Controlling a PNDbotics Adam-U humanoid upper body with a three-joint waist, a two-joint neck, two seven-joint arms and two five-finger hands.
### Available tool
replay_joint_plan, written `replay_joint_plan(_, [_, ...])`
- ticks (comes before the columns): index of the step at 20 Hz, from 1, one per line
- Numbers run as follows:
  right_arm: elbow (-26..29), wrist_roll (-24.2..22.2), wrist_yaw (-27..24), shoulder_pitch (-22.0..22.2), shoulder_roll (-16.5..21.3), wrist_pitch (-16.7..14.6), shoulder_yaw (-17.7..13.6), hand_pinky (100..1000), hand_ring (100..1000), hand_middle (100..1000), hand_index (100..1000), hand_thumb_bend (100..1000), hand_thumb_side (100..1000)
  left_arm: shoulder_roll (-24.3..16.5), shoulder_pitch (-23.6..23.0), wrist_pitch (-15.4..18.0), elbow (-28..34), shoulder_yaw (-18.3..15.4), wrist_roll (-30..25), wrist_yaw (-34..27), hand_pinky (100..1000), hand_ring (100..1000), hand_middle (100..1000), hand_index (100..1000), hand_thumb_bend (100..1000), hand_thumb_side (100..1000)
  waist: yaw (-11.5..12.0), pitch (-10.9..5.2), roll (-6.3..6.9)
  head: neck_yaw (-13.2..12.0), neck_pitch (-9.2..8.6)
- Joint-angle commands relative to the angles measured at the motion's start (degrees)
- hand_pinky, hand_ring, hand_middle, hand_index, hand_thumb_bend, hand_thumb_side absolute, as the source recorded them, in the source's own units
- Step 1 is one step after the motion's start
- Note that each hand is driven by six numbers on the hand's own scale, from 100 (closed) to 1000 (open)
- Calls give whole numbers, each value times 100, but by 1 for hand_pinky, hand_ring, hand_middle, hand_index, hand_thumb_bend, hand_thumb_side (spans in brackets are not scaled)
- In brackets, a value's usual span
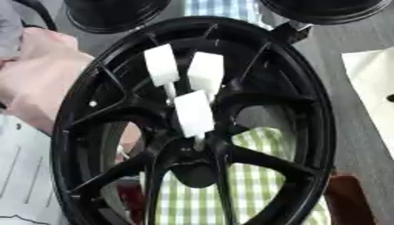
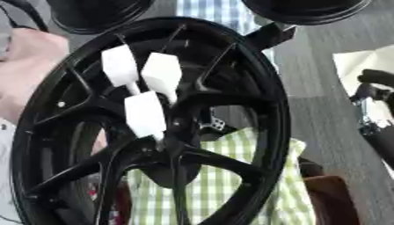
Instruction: Pull the pin out of the wheel hub.
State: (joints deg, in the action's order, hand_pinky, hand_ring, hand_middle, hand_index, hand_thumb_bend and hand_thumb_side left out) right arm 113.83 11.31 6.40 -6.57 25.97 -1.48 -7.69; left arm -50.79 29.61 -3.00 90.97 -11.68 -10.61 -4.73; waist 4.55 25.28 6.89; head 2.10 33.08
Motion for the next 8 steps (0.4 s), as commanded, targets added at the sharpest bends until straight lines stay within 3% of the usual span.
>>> replay_joint_plan(1, [76, -43, -64, -65, 64, -16, 6, 895, 618, 728, 801, 100, 601, 238, 206, 149, 804, 119, 622, -443, 955, 852, 709, 842, 100, 478, -29, -377, -108, -31, -109])
replay_joint_plan(2, [76, -50, -72, -70, 57, -16, 7, 895, 618, 728, 800, 100, 604, 421, 277, 185, 1042, 174, 655, -409, 975, 876, 738, 852, 100, 612, -40, -378, -115, -34, -115])
replay_joint_plan(5, [76, -79, -84, -77, 36, -17, 24, 895, 617, 728, 800, 100, 604, 1140, 538, 220, 1640, 299, 491, -372, 971, 869, 733, 844, 100, 603, -53, -377, -148, -48, -120])
replay_joint_plan(8, [76, -100, -104, -99, 12, -31, 36, 895, 617, 728, 800, 100, 604, 1866, 773, 68, 1863, 337, 558, -638, 929, 760, 581, 798, 100, 575, -81, -373, -186, -96, -110])
